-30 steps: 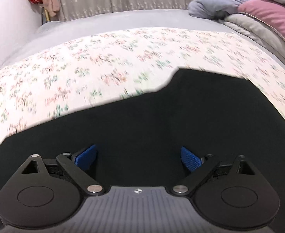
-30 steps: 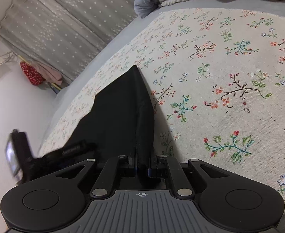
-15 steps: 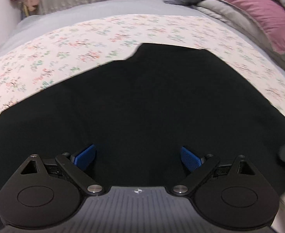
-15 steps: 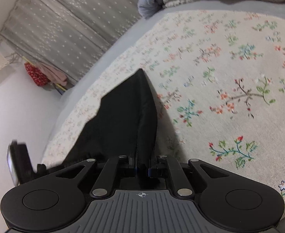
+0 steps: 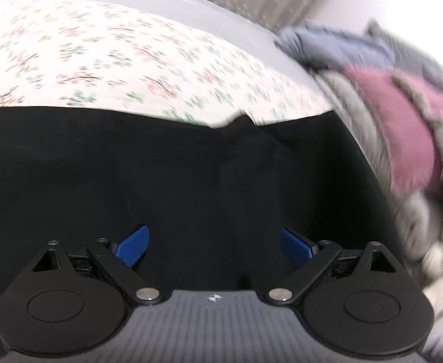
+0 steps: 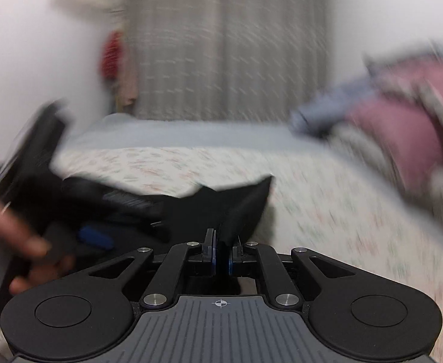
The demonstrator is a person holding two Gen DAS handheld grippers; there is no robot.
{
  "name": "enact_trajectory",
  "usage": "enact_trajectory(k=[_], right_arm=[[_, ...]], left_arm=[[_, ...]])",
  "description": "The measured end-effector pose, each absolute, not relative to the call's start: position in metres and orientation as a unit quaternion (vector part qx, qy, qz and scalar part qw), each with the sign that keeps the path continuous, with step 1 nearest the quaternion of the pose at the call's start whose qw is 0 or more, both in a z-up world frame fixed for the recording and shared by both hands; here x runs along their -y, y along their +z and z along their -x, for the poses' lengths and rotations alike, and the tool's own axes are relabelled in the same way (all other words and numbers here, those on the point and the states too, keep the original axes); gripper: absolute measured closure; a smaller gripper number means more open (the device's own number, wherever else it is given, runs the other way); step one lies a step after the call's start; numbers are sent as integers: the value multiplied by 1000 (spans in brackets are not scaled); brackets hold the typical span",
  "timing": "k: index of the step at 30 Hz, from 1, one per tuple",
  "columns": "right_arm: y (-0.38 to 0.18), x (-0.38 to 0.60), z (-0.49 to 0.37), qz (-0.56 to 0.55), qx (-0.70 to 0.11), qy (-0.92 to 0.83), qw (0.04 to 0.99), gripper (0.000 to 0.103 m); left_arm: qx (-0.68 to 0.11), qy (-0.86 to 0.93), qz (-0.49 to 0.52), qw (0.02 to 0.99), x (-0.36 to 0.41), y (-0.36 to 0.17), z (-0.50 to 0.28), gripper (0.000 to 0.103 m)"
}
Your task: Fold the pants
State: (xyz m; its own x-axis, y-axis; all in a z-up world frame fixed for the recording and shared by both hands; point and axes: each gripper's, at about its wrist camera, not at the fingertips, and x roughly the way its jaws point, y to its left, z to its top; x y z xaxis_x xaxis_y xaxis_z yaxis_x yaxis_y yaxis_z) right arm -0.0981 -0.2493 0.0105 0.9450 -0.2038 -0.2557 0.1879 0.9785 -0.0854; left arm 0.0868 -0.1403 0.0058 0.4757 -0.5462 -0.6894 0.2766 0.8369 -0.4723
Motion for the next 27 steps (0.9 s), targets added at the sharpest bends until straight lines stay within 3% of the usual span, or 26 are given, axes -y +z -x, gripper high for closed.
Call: enact_trajectory(k=[7, 12, 20, 21, 22, 26, 27], right_arm=[[-32, 115, 76, 261, -133, 8, 956, 97], [-47, 106, 68, 271, -156, 36, 949, 97], [-46, 116, 58, 245, -176, 53, 952, 96], [-47, 116, 57, 246, -178, 56, 951, 96], [-47, 114, 57, 246, -179, 58, 951, 96], [-43, 115, 61, 246, -177, 60, 951, 96], [-40, 117, 59, 244, -175, 60, 952, 96]], left_arm=[[-448, -176, 211, 851, 66, 15, -111, 9], [-450, -175, 252, 839, 47, 14, -115, 9], [-475, -210, 130, 845, 98, 5, -124, 9], [-471, -215, 120, 847, 102, 5, -126, 16], [-466, -221, 110, 850, 100, 6, -130, 30], [-459, -231, 86, 854, 103, 5, -139, 57], [-459, -235, 89, 852, 101, 4, -143, 67]])
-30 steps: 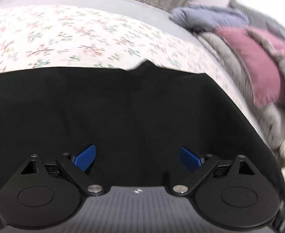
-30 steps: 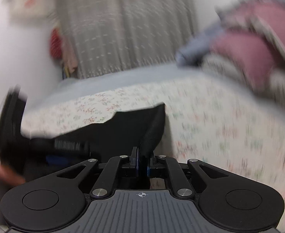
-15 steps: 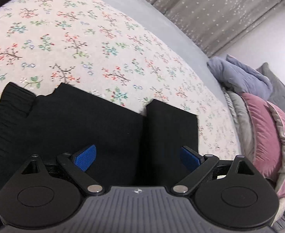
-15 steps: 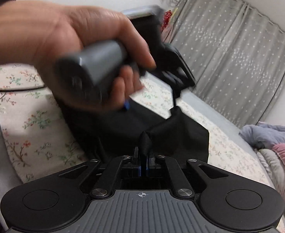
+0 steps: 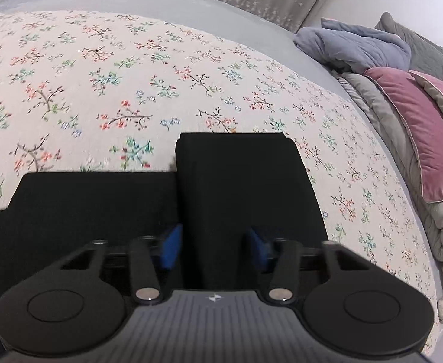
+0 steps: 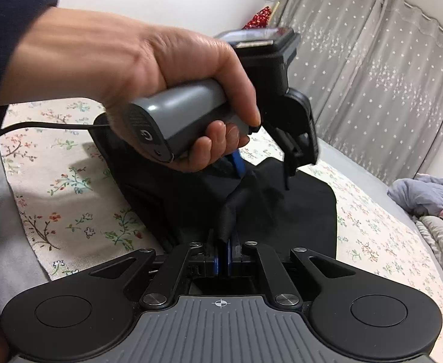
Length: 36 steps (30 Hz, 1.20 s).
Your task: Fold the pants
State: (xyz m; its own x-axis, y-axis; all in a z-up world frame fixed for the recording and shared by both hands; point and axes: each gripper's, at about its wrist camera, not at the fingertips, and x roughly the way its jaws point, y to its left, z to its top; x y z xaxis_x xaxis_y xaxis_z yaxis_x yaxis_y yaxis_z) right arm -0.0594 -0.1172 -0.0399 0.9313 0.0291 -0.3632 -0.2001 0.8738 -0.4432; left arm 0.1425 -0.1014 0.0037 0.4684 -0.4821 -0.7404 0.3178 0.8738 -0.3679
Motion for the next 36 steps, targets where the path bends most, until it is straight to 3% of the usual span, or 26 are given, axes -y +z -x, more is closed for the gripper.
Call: enact_trajectory(k=[1, 3, 6, 22, 36], right_arm=[[-39, 121, 62, 240, -173, 61, 953, 96], [-36, 122, 63, 228, -170, 63, 957, 96], [-30, 119, 71, 209, -167, 63, 962, 96], [-7, 53, 60, 171, -148, 74, 971, 96], [-21, 10, 50, 203, -161, 127, 958, 96]], left_arm=[[-461, -239, 94, 849, 100, 3, -148, 79], [-461, -248, 97, 846, 97, 1, -153, 91], [-452, -265, 98, 846, 93, 6, -158, 101], [-381, -263, 133, 876, -9, 49, -150, 103], [-389, -215, 112, 889, -65, 28, -147, 103]])
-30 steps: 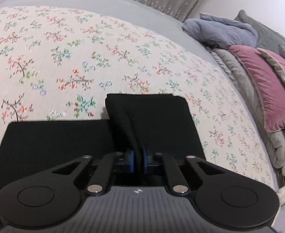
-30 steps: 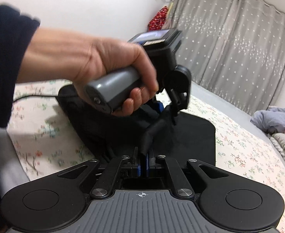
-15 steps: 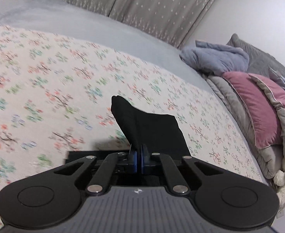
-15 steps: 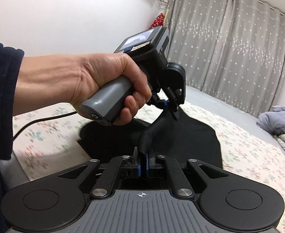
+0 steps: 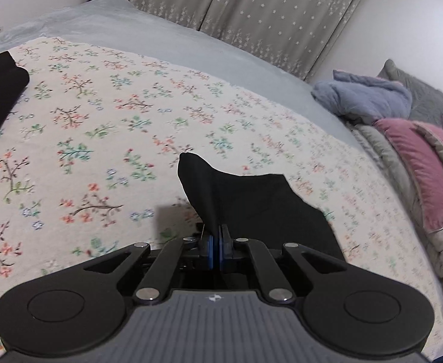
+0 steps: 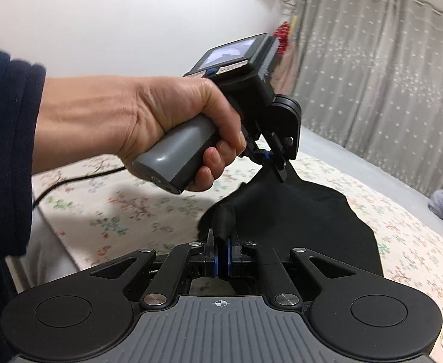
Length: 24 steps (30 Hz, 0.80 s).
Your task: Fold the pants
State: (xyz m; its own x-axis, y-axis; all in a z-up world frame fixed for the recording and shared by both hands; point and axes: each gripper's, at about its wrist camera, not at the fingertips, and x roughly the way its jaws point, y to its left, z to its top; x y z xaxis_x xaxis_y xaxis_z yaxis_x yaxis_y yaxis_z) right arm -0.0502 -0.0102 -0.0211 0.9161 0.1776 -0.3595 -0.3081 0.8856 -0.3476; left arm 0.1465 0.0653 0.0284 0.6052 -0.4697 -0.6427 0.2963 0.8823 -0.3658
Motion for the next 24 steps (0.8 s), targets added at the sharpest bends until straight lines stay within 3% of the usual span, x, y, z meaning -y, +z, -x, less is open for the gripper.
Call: enact_trajectory(k=[9, 17, 21, 24], right_arm=[[-31, 4, 46, 249, -172, 144, 942, 96], [-33, 4, 48, 219, -174, 159, 947, 96], [-34, 9, 46, 197, -181, 165, 950, 92], [-36, 15, 45, 184, -207, 177, 944, 81]], left_arm=[[-407, -190, 88, 889, -65, 18, -147, 102], [-404, -176, 111, 891, -75, 18, -149, 102], [-413, -172, 89, 890, -72, 13, -148, 87], [-411, -162, 91, 892, -79, 15, -147, 77]])
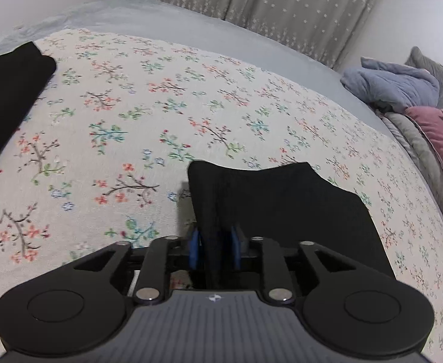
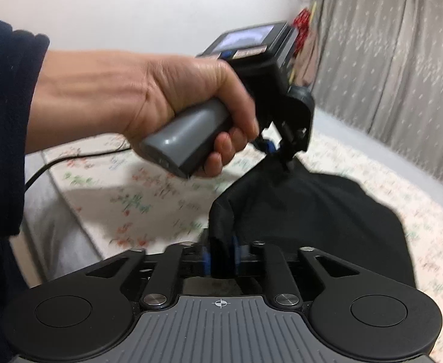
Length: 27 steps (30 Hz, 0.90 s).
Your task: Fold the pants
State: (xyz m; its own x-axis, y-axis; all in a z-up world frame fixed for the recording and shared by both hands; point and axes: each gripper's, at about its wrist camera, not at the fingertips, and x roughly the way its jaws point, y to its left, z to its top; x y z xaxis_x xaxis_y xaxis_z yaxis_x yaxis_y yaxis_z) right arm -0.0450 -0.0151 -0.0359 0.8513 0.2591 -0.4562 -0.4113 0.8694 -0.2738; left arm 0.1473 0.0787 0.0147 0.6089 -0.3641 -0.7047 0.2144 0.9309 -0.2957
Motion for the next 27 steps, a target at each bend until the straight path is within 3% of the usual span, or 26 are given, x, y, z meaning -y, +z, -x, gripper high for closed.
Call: enact_trajectory(k=[4, 6, 15, 21, 27], right_arm=[[-26, 32, 54, 137, -228, 228, 937, 59], [-18, 44, 63, 113, -234, 266, 928, 57], [15, 107, 68, 92, -200, 213, 952, 59], [5, 158, 37, 33, -227, 120, 966, 68], [-27, 185, 10, -28, -317, 84, 944, 69]], left_arm=[[-405, -131, 93, 900, -94, 22, -142, 74], [-389, -122, 99, 908, -102, 33, -134, 74], [-343, -192, 141, 908, -92, 66, -76, 74], [-341, -248, 76, 903, -40, 62, -41, 73], [-432, -178, 21, 884, -13, 12, -48, 73]])
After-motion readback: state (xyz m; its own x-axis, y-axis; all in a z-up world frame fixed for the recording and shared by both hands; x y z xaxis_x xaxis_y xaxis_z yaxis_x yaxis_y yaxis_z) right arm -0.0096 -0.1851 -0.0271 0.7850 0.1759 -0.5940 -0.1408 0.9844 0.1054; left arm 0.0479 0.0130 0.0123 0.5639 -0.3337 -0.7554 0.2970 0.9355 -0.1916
